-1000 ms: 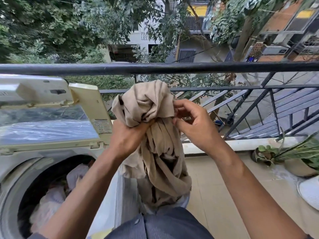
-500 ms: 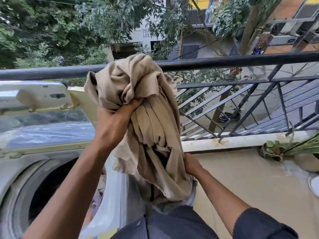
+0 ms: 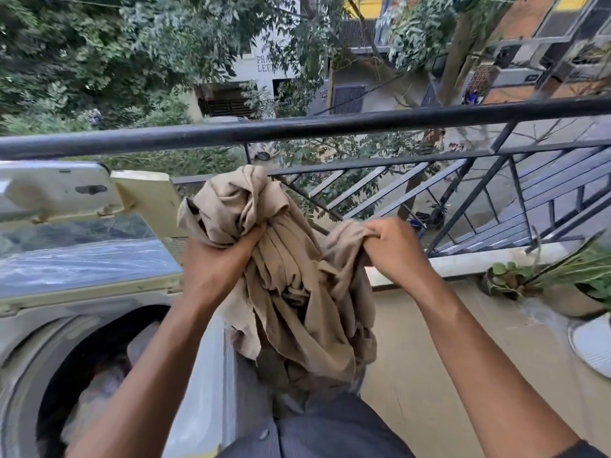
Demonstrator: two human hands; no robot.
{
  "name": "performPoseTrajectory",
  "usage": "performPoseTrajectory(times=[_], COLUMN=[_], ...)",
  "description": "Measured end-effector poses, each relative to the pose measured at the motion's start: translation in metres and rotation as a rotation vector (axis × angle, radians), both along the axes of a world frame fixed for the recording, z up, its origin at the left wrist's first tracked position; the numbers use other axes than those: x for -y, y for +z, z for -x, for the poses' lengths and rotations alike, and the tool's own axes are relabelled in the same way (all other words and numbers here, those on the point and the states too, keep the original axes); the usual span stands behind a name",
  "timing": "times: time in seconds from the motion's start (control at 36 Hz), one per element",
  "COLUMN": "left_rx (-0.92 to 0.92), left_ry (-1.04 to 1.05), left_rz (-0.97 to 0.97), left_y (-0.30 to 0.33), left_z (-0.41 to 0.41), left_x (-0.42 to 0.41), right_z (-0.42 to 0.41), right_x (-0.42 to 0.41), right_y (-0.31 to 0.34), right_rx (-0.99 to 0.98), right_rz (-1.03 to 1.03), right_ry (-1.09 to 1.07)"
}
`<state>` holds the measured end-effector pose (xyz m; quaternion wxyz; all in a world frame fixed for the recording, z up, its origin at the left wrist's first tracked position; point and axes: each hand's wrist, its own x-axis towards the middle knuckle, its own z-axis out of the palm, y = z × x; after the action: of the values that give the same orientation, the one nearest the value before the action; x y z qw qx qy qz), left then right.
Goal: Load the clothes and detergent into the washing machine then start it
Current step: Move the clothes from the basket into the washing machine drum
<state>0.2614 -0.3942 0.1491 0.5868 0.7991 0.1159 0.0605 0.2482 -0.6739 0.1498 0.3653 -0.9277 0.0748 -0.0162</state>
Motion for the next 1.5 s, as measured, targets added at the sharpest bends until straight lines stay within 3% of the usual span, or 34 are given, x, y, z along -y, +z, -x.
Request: performPoseTrajectory(times=[0.14, 0.31, 0.47, 0.69, 0.81, 0.94, 1.06, 1.28, 1.39, 1.5], left_rx=[-0.085, -0.014, 0.033, 0.041, 0.132, 0.129, 0.163, 0.299, 0.309, 0.228], left_ry=[0.034, -0.231, -0.436, -0.101, 0.016, 0.036, 0.046, 0.089, 0.04, -0.03], left_rz=[0.14, 0.254, 0.202, 0.121, 0.209, 0.176, 0.214, 0.311, 0.288, 0.196], left_y=[0.001, 0.014, 0.025, 0.02, 0.033, 0.044, 0.051, 0.071, 0.065, 0.048], left_z=[0.004, 0.009, 0.019, 0.006, -0.003, -0.001, 0.001, -0.009, -0.011, -0.01], left_x=[-0.004, -0.006, 0.021, 0.007, -0.007, -0.002, 0.002, -0.007, -0.009, -0.006], right_z=[-0.001, -0.007, -0.012, -0.012, -0.011, -0.004, 0.002, 0.033, 0.035, -0.001], right_x=[-0.015, -0.048, -0.09, -0.07, -0.045, -0.036, -0.03, -0.01, 0.011, 0.027], right_y=[0.055, 0.089, 0.102, 0.086, 0.053, -0.013, -0.07, -0.164, -0.173, -0.138], right_rx=[0.301, 0.467, 0.539, 0.49, 0.33, 0.163, 0.022, -0.455, -0.644, -0.571], right_rz=[-0.054, -0.15, -0.041, 0.035, 0.214, 0.319, 0.302, 0.217, 0.127, 0.145], right_ry=[-0.022, 0.0, 0.088, 0.146, 0.131, 0.129, 0.086, 0.077, 0.009, -0.104])
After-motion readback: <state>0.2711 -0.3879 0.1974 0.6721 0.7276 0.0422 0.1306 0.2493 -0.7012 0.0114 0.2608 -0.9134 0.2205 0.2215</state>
